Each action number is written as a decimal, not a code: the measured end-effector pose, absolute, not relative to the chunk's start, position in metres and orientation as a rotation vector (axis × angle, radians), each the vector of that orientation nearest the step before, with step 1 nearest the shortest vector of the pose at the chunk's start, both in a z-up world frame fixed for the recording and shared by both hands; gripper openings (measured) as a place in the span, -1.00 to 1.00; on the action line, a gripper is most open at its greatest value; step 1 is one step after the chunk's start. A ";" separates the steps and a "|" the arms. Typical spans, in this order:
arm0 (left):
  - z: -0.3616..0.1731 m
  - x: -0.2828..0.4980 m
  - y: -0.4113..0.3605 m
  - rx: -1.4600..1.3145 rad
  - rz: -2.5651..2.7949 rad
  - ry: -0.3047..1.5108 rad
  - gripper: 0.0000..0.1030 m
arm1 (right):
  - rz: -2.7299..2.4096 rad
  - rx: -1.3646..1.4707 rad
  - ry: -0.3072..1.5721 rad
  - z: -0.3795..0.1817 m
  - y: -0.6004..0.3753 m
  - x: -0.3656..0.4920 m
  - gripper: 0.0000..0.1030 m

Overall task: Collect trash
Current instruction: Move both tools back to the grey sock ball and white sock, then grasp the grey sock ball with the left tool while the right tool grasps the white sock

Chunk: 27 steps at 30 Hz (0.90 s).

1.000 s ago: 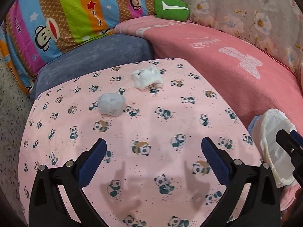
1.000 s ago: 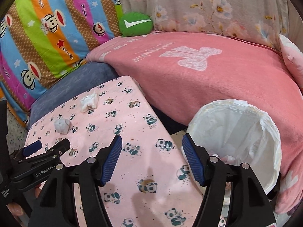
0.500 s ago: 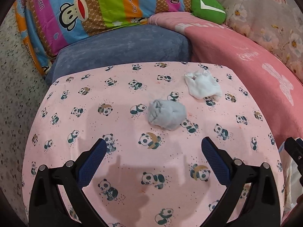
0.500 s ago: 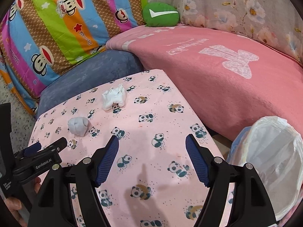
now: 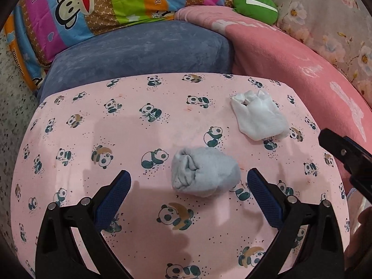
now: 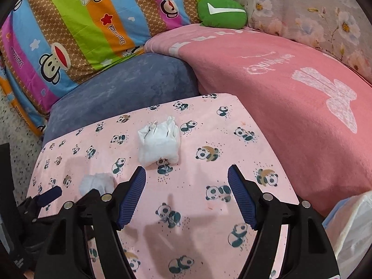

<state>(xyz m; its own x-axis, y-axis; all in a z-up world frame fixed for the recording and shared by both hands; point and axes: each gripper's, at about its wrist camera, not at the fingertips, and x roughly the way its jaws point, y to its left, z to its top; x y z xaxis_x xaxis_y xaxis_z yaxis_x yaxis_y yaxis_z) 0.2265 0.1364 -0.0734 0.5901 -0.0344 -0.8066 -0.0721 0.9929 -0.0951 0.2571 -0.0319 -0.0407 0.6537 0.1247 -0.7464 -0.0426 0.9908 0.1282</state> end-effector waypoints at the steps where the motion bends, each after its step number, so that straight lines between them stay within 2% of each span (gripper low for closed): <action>1: -0.076 0.229 0.137 -0.128 0.020 0.947 0.86 | 0.099 0.081 0.857 -0.044 -0.027 0.269 0.40; 13: -0.087 0.238 0.148 -0.149 0.017 0.955 0.85 | 0.163 0.011 0.934 -0.078 0.007 0.336 0.40; 16: -0.087 0.239 0.149 -0.131 0.025 0.958 0.85 | 0.173 0.007 0.956 -0.088 0.014 0.342 0.35; 20: -0.088 0.237 0.153 -0.150 0.034 0.960 0.85 | 0.202 0.006 0.997 -0.100 0.018 0.345 -0.17; 21: -0.088 0.236 0.154 -0.154 0.033 0.961 0.79 | 0.206 0.010 0.998 -0.101 0.018 0.345 -0.27; 22: -0.089 0.236 0.154 -0.158 0.022 0.964 0.63 | 0.209 0.016 0.998 -0.102 0.017 0.343 -0.33; 23: -0.089 0.235 0.153 -0.160 0.007 0.971 0.53 | 0.212 0.025 1.001 -0.104 0.016 0.340 -0.46; 24: -0.090 0.235 0.152 -0.160 -0.002 0.977 0.34 | 0.212 0.036 1.002 -0.103 0.014 0.336 -0.55; 25: -0.091 0.233 0.151 -0.159 -0.009 0.981 0.21 | 0.209 0.043 1.000 -0.103 0.012 0.331 -0.57; 27: -0.090 0.229 0.149 -0.158 -0.013 0.983 0.13 | 0.206 0.047 0.999 -0.107 0.013 0.324 -0.63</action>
<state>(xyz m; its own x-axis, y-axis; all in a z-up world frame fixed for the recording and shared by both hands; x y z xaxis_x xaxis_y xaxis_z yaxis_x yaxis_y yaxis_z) 0.2294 0.1493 -0.0898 0.5554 -0.0824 -0.8275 -0.0608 0.9884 -0.1392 0.3239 0.0126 -0.1065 0.5236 0.1938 -0.8296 -0.1509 0.9795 0.1335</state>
